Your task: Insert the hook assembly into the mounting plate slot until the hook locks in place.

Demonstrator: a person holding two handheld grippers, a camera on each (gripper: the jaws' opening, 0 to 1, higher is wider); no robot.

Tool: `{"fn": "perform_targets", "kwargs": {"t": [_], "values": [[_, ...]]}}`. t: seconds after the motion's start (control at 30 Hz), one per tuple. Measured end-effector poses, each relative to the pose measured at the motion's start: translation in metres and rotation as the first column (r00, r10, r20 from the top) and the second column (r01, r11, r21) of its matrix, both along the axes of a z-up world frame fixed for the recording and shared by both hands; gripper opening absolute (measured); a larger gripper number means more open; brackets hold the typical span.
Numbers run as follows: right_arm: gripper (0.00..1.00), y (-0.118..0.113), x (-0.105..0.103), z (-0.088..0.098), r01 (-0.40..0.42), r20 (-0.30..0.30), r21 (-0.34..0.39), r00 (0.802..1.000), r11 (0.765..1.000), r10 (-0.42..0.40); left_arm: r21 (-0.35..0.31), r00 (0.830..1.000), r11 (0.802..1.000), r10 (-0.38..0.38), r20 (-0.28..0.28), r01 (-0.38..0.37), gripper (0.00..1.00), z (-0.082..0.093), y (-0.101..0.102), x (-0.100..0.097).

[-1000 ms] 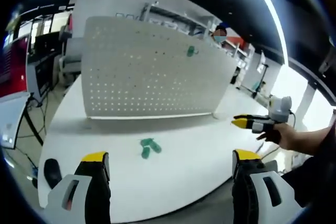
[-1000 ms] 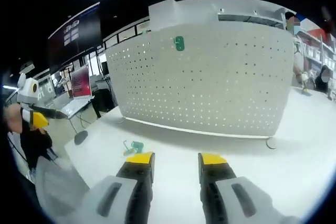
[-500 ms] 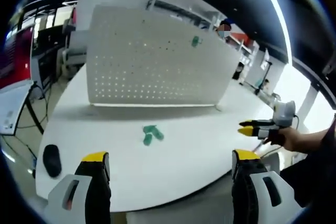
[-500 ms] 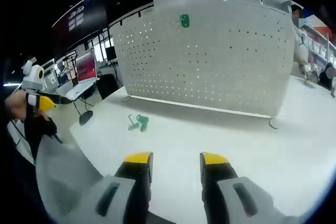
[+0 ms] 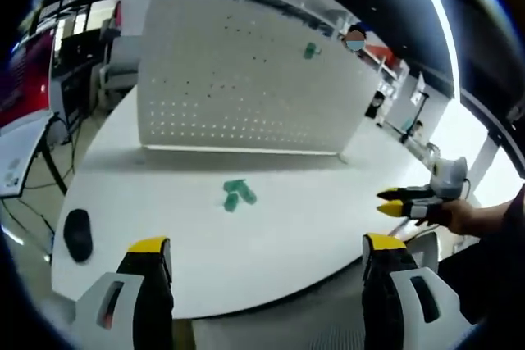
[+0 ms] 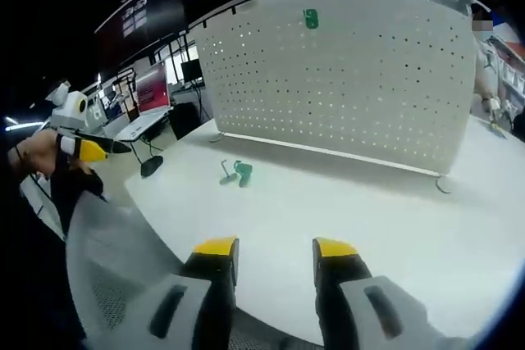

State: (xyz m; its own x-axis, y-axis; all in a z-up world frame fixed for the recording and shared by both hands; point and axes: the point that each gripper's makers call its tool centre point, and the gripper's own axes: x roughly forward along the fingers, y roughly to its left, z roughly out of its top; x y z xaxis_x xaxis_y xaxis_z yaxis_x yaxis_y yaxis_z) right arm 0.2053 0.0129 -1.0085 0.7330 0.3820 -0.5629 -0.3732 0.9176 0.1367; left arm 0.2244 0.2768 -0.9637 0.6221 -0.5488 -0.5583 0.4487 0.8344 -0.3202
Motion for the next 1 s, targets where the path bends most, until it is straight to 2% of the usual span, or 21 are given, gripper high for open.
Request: {"fn": "perform_targets", "kwargs": {"t": [0.3, 0.57, 0.77, 1.0], "values": [[0.32, 0.037, 0.014, -0.004, -0.094, -0.011, 0.027, 0.995, 0.995, 0.094, -0.013, 1.0, 1.0, 0.017, -0.024, -0.017, 0.97, -0.01, 0.001, -0.005], [0.32, 0.074, 0.04, -0.019, -0.198, -0.027, 0.024, 0.98, 0.98, 0.199, -0.007, 0.998, 1.0, 0.023, -0.052, -0.024, 0.96, -0.019, 0.0, -0.008], [0.31, 0.1, 0.06, -0.028, -0.28, -0.038, 0.012, 0.959, 0.96, 0.28, -0.003, 0.997, 0.999, 0.045, -0.06, -0.046, 0.96, -0.021, 0.007, -0.005], [0.3, 0.125, 0.09, -0.044, -0.309, -0.055, 0.008, 0.949, 0.951, 0.309, 0.001, 0.995, 0.998, 0.058, -0.077, -0.058, 0.95, -0.026, 0.01, 0.002]]}}
